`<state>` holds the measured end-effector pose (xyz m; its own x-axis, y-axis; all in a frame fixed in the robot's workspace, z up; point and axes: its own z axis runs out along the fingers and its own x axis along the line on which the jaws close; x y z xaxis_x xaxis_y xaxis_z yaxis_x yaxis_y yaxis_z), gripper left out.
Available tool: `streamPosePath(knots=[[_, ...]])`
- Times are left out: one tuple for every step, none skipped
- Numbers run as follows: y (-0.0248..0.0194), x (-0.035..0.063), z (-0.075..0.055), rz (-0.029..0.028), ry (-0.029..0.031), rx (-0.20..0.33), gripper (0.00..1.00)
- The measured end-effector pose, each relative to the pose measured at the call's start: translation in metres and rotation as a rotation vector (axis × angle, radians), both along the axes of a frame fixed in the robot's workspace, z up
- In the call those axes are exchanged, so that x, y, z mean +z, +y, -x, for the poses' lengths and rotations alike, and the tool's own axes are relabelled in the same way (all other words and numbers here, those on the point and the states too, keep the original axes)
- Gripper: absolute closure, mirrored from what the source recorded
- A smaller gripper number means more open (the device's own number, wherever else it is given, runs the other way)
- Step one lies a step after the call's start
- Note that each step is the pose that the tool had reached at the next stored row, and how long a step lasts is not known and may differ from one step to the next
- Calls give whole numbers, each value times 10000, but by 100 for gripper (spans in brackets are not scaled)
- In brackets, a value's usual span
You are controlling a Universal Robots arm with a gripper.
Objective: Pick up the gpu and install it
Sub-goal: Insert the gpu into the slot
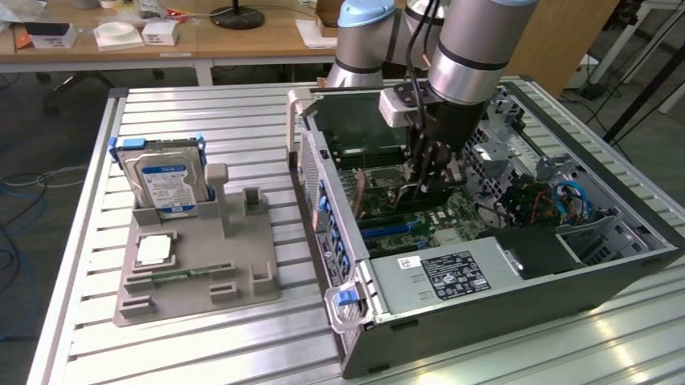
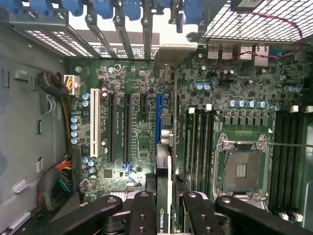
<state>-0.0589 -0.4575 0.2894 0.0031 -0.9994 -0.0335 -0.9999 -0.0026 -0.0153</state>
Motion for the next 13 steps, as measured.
streamPosePath(knots=[[0, -5, 4, 0, 0, 1, 74], [0, -5, 3, 1, 1, 2, 74], [0, -5, 4, 2, 1, 2, 74], [0, -5, 4, 1, 1, 2, 74], [0, -5, 4, 1, 1, 1, 74], [0, -5, 5, 1, 0, 0, 74], [1, -6, 12, -1, 0, -2, 74], [0, -9, 20, 2, 0, -1, 74], [1, -16, 31, 14, -3, 0, 74], [0, -24, 44, 41, -8, 0, 74], [0, -34, 52, 60, -13, 0, 74], [0, -44, 57, 71, -15, 0, 74], [0, -55, 64, 84, -17, 0, 74]])
